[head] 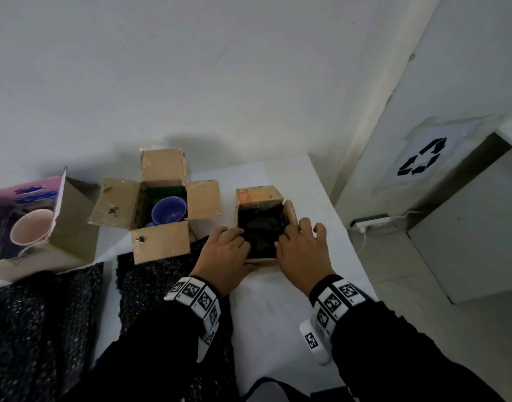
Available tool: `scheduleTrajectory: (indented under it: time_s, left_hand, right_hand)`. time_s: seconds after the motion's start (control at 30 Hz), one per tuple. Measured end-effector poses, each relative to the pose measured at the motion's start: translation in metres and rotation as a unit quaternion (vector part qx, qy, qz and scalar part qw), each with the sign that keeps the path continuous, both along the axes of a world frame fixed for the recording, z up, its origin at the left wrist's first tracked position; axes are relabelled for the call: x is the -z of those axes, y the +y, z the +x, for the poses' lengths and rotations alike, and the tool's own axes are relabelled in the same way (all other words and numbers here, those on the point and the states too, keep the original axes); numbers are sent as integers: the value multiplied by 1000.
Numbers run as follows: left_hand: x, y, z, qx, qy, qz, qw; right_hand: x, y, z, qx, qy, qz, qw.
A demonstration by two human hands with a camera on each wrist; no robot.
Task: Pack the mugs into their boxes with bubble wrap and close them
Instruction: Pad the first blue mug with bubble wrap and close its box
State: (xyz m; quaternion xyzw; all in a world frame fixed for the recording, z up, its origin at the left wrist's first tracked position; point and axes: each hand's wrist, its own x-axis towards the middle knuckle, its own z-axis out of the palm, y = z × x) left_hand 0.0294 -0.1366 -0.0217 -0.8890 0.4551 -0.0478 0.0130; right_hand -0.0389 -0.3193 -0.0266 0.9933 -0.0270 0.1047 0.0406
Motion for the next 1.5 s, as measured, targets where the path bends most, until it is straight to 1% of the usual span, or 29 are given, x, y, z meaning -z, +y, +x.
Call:
scheduleTrajectory:
  time_s: [0.07, 0.1, 0.2, 0.23, 0.3, 0.37, 0.43, 0.5, 0.57, 0.63, 0.7, 0.8, 0.87, 0.97, 1.07, 1.17, 1.23, 1.27, 1.33, 1.4, 1.43, 1.47, 1.5]
  left_hand:
    - [3, -1, -6, -11, 3, -11, 1000]
    - [6, -1, -12, -17, 1, -22, 1000]
    - [11, -2, -27, -36, 16, -63, 997]
    - [10, -1, -29, -38, 25, -77, 996]
    - [5, 2, -24, -33, 26, -101, 994]
    - [-2, 5, -9, -25, 14, -100, 995]
    - [-8, 3, 10, -21, 30, -91, 995]
    - [-12, -6, 29, -4, 73, -69, 995]
    - [-14, -20, 45, 27, 109, -25, 993]
    - [-15, -34, 57, 43, 126, 36, 990]
    - [-13, -45, 65, 46, 126, 81, 988]
    - [-14, -56, 71, 46, 100, 116, 987]
    - [-15, -59, 72, 40, 80, 130, 988]
    - [-13, -60, 73, 26, 67, 129, 989]
    - [-11, -58, 72, 23, 62, 123, 990]
    - [-9, -56, 72, 19, 59, 111, 992]
    - [-6, -55, 72, 14, 57, 104, 993]
    - [-6, -55, 71, 14, 56, 105, 993]
    - [-7, -53, 69, 20, 57, 100, 993]
    - [-10, -46, 63, 16, 55, 49, 997]
    - [-12, -40, 56, -1, 46, -1, 999]
    - [-12, -33, 49, -28, 28, -52, 998]
    - [-11, -25, 39, -73, 16, -87, 993]
  right_hand:
    - [-5, 4, 3, 7, 15, 3, 1000]
    - [-6, 7, 3, 12, 14, 21, 1000]
    - [-7, 15, -3, 35, -19, 137, 990]
    - [-5, 16, -6, 44, -24, 159, 986]
    - [1, 18, -8, 56, -9, 160, 986]
    - [1, 18, -6, 74, 16, 136, 988]
    - [0, 17, -3, 83, 33, 129, 988]
    - [0, 19, 0, 79, 42, 127, 988]
    - [-2, 23, 2, 85, 52, 136, 986]
    - [-3, 26, 7, 106, 69, 152, 980]
    - [-4, 23, 13, 112, 79, 153, 979]
    - [-9, 15, 19, 94, 129, 139, 977]
    - [-10, 15, 22, 90, 135, 129, 978]
    - [-4, 22, 22, 124, 138, 122, 975]
    - [9, 30, 20, 138, 115, 115, 977]
    - [14, 36, 18, 155, 87, 99, 979]
    - [13, 35, 17, 150, 72, 96, 981]
    - [10, 34, 17, 144, 75, 98, 982]
    - [4, 30, 17, 125, 107, 110, 980]
    - [1, 23, 16, 101, 100, 126, 982]
    - [2, 22, 13, 91, 80, 137, 983]
    - [4, 21, 11, 87, 46, 141, 985]
    - [8, 21, 7, 87, 16, 139, 986]
